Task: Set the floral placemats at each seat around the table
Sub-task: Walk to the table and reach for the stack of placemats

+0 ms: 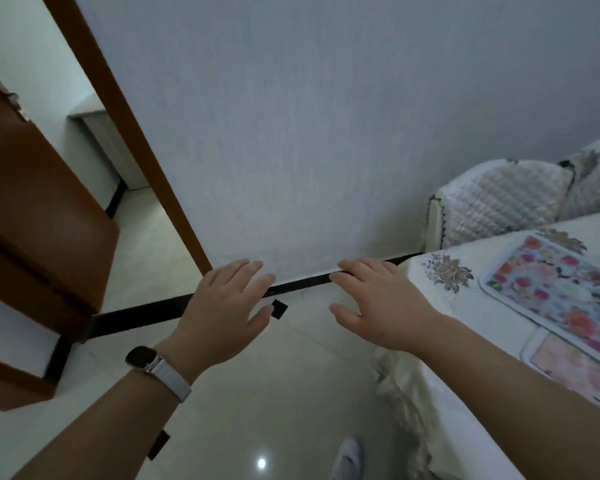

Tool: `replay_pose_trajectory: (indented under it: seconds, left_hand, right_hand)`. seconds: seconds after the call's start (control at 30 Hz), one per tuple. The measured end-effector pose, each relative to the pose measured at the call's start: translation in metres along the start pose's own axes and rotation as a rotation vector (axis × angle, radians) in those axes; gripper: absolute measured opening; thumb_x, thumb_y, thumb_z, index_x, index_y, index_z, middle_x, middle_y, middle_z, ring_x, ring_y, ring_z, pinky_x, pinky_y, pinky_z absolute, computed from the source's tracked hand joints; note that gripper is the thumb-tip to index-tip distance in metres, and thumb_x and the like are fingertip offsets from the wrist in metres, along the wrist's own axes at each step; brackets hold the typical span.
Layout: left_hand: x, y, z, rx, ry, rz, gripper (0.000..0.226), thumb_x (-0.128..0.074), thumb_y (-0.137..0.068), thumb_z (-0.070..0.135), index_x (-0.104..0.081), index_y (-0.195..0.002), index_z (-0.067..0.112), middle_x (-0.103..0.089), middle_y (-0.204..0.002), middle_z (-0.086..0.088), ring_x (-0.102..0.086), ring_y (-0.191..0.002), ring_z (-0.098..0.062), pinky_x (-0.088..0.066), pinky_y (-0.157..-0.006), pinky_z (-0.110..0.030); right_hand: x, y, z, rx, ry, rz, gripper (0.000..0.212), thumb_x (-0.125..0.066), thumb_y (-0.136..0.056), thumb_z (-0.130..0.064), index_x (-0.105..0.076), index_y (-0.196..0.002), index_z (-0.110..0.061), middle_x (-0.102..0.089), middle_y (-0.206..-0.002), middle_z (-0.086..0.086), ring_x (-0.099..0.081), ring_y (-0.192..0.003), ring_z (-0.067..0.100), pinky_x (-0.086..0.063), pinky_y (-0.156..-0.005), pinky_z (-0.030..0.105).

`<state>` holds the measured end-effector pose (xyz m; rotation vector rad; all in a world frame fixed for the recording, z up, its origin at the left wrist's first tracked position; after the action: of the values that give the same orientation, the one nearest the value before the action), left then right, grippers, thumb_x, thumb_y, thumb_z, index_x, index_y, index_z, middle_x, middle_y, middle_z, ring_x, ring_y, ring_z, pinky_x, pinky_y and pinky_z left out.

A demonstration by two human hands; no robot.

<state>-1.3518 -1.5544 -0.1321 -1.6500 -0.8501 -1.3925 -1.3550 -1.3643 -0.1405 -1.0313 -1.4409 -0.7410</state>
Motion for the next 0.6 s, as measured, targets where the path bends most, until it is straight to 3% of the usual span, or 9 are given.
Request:
replay_pose_trajectory:
  seconds: [0.27, 0.6]
  left_hand:
    - [-0.010, -0.139, 0.028, -0.169, -0.035, -0.004, 0.049, -0.044, -0.092, 0.047, -0.056, -0.133, 0.022, -0.055, -0.139, -0.005, -0.047, -0.131, -0.027, -0.040, -0.102, -0.045]
    - [-0.023, -0.259, 0.141, -0.513, 0.051, 0.056, 0.049, -0.044, -0.089, 0.046, -0.063, -0.126, 0.019, -0.060, -0.133, -0.007, -0.054, -0.125, -0.028, -0.044, -0.098, -0.043]
  right_hand:
    - [0.023, -0.045, 0.110, -0.097, -0.006, 0.074, 0.053, -0.042, -0.088, -0.055, -0.062, -0.124, -0.020, -0.060, -0.133, 0.003, -0.054, -0.123, 0.025, -0.042, -0.101, 0.041]
    - [0.037, 0.016, 0.227, -0.424, -0.017, 0.092, 0.055, -0.037, -0.088, -0.055, -0.059, -0.126, -0.022, -0.057, -0.135, 0.000, -0.051, -0.125, 0.022, -0.039, -0.103, 0.041]
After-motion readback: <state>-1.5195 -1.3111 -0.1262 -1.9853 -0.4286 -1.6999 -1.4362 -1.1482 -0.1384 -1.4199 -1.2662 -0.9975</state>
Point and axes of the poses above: each hand's wrist, its own y-axis away from the middle knuckle, its own x-axis out of the back of the hand, z = x × y, the point moved 9 cm from there along -y, towards the middle knuckle
